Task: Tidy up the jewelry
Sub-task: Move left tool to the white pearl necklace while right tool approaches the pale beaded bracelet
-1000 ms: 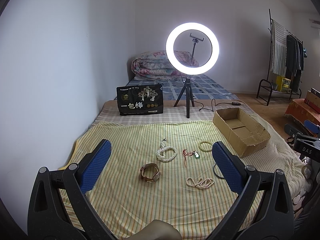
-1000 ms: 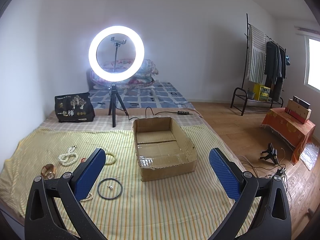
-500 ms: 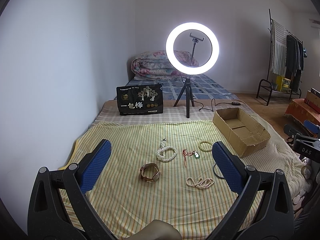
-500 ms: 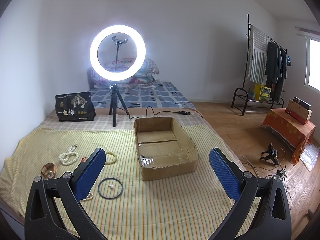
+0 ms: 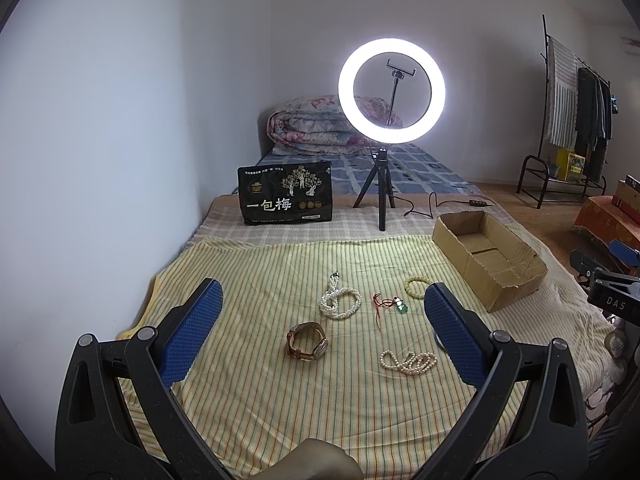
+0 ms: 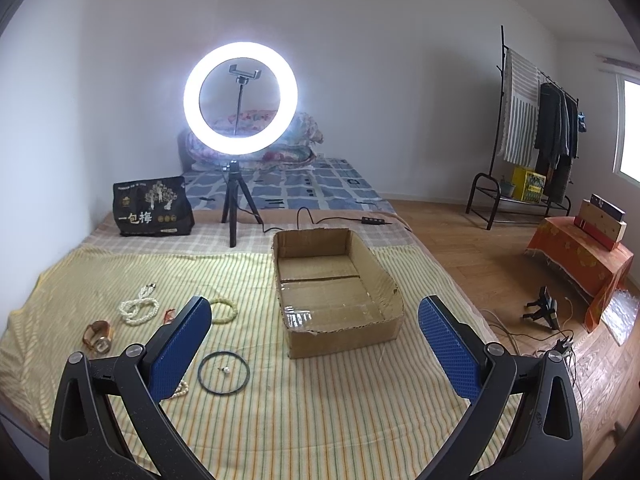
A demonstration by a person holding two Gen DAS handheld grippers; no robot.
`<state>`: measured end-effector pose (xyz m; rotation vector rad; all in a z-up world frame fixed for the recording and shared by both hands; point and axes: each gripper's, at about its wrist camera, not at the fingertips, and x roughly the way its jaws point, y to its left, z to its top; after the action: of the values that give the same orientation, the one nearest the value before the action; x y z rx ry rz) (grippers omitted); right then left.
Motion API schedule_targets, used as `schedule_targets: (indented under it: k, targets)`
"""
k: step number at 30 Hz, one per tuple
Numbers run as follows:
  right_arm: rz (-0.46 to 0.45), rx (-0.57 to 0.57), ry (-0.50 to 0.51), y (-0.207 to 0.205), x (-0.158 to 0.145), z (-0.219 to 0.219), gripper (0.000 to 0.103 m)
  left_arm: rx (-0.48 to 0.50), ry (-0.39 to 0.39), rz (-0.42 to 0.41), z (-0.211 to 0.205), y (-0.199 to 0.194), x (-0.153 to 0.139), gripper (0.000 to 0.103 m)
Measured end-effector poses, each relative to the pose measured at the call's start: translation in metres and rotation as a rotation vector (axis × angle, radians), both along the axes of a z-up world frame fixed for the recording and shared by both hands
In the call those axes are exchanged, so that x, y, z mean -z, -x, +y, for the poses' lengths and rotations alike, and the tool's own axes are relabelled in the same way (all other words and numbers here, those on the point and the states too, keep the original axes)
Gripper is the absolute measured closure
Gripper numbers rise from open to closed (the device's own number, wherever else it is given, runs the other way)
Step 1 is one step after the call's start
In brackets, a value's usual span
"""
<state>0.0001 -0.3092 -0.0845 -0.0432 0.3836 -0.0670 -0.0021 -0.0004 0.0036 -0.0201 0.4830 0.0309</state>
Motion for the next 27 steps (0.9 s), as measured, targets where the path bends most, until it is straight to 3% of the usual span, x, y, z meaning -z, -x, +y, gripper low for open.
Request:
schedule_targets:
  k: [10,17,27]
  targets:
    - [0.054,-0.087,0.044,-0.021,0.014,0.023,0.0,-0.045,0.027,0.088,0.023,-0.023,0.024,0.0]
    - [0.091,-0.188,0.084,-0.047,0.027,0.047,0.001,-0.021,0.052,0.166,0.034,-0.043,0.051,0.001]
    - [0.195,-0.281,0.069,-0.108,0.04,0.064,0.001,0.001,0.146,0.291,0.05,-0.074,0.086,0.025]
